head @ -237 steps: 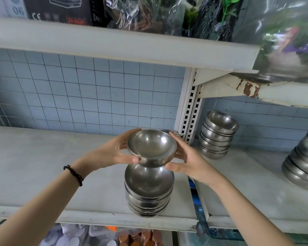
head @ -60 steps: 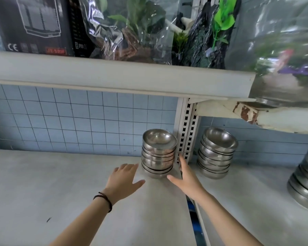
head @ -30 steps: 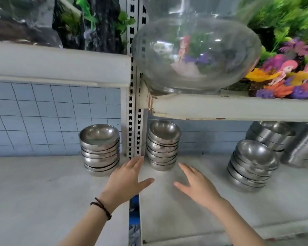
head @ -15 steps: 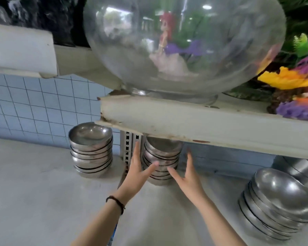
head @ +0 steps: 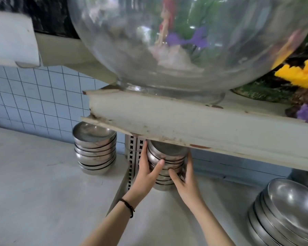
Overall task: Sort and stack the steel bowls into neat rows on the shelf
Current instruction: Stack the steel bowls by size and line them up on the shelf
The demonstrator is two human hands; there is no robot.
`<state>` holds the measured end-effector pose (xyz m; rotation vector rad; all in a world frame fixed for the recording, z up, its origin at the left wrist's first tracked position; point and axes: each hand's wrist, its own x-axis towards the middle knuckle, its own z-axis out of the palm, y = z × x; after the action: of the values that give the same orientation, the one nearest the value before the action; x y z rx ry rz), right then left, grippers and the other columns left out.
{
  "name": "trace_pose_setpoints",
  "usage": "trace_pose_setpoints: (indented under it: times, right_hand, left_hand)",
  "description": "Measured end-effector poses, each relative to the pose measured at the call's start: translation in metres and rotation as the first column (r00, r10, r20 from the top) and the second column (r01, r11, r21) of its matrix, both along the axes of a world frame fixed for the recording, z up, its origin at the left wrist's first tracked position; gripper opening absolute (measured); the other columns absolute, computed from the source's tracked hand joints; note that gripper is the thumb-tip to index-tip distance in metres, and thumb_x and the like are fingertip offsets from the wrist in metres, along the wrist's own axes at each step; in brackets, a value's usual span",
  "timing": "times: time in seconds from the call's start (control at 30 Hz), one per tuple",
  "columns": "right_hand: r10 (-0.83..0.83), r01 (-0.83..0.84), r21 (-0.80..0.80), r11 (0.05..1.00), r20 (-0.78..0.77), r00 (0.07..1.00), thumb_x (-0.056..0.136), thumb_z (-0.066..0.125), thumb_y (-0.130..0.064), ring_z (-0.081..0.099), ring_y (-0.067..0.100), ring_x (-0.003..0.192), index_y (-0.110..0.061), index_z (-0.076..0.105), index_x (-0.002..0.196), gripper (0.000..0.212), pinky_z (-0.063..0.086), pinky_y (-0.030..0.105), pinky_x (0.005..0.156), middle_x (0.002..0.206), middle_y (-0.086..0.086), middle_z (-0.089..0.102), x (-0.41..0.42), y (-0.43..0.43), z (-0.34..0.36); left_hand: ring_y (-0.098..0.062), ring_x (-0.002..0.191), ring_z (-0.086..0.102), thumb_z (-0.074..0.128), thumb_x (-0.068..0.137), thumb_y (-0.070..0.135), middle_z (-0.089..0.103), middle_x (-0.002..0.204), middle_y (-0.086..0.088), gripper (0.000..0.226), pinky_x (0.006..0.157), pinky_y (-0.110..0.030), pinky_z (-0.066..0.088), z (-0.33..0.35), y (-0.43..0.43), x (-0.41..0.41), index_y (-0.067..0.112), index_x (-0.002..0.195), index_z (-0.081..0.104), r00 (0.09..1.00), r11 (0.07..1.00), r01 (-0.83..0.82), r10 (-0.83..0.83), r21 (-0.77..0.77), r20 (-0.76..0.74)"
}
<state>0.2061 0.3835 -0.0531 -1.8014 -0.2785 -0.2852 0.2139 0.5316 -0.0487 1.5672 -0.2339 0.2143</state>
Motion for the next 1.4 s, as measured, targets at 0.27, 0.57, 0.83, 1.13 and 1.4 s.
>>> trace_pose_setpoints:
  times: [0.27, 0.57, 0.83, 1.13, 1.4]
  right_hand:
    - [0.005, -0.006, 0.016, 1.0, 0.021, 1.0, 0.085, 0.068, -0.033, 0.043, 0.001, 0.136, -0.039, 0.01, 0.154, 0.091, 0.039, 0.044, 0.113, 0.146, -0.03, 0.041, -0.039, 0.017, 0.002]
    - [-0.045, 0.038, 0.081, 0.996, 0.089, 0.995, 0.067, 0.076, -0.064, 0.055, 0.0, 0.125, -0.074, 0.019, 0.134, 0.089, 0.049, 0.018, 0.096, 0.138, -0.023, 0.055, -0.108, 0.085, 0.012]
    - [-0.029, 0.021, 0.063, 0.998, 0.122, 0.992, 0.064, 0.07, -0.075, 0.051, -0.006, 0.126, -0.072, 0.011, 0.137, 0.093, 0.048, 0.03, 0.104, 0.137, -0.038, 0.047, -0.132, 0.2, 0.021]
    - [0.045, -0.058, 0.089, 0.994, 0.14, 0.989, 0.081, 0.071, -0.056, 0.044, 0.006, 0.136, -0.057, 0.011, 0.147, 0.089, 0.042, 0.045, 0.11, 0.15, -0.02, 0.043, -0.088, 0.327, 0.027]
    - [-0.005, -0.002, 0.047, 0.999, 0.147, 0.989, 0.09, 0.069, -0.031, 0.029, -0.007, 0.14, -0.031, 0.007, 0.153, 0.088, 0.029, 0.022, 0.115, 0.148, -0.04, 0.026, -0.007, 0.384, 0.02]
  left_hand:
    - [0.026, 0.13, 0.018, 0.055, 0.087, 0.04, 0.017, 0.139, 0.046, 0.072, 0.097, 0.003, 0.024, 0.006, 0.02, -0.041, 0.046, 0.139, 0.006, 0.999, 0.997, 0.038, -0.036, -0.065, 0.041]
    - [0.008, 0.142, 0.017, 0.054, 0.085, 0.033, 0.014, 0.155, 0.022, 0.079, 0.116, -0.021, 0.02, 0.024, 0.087, -0.104, 0.036, 0.146, 0.004, 0.996, 0.992, 0.069, -0.062, -0.107, 0.068]
    - [0.013, 0.137, 0.022, 0.052, 0.083, 0.03, 0.018, 0.153, 0.023, 0.08, 0.105, -0.004, 0.026, 0.033, 0.206, -0.133, 0.03, 0.148, 0.006, 0.994, 0.997, 0.033, -0.025, -0.069, 0.108]
    - [0.0, 0.143, 0.022, 0.054, 0.089, 0.038, 0.02, 0.156, 0.01, 0.077, 0.12, -0.035, 0.022, 0.045, 0.328, -0.099, 0.026, 0.15, 0.008, 0.993, 0.998, -0.059, 0.06, -0.015, 0.102]
    - [0.019, 0.133, 0.023, 0.048, 0.086, 0.032, 0.02, 0.149, 0.027, 0.073, 0.111, -0.013, 0.025, 0.038, 0.38, -0.014, 0.036, 0.147, 0.008, 0.995, 1.0, 0.001, -0.003, 0.02, 0.103]
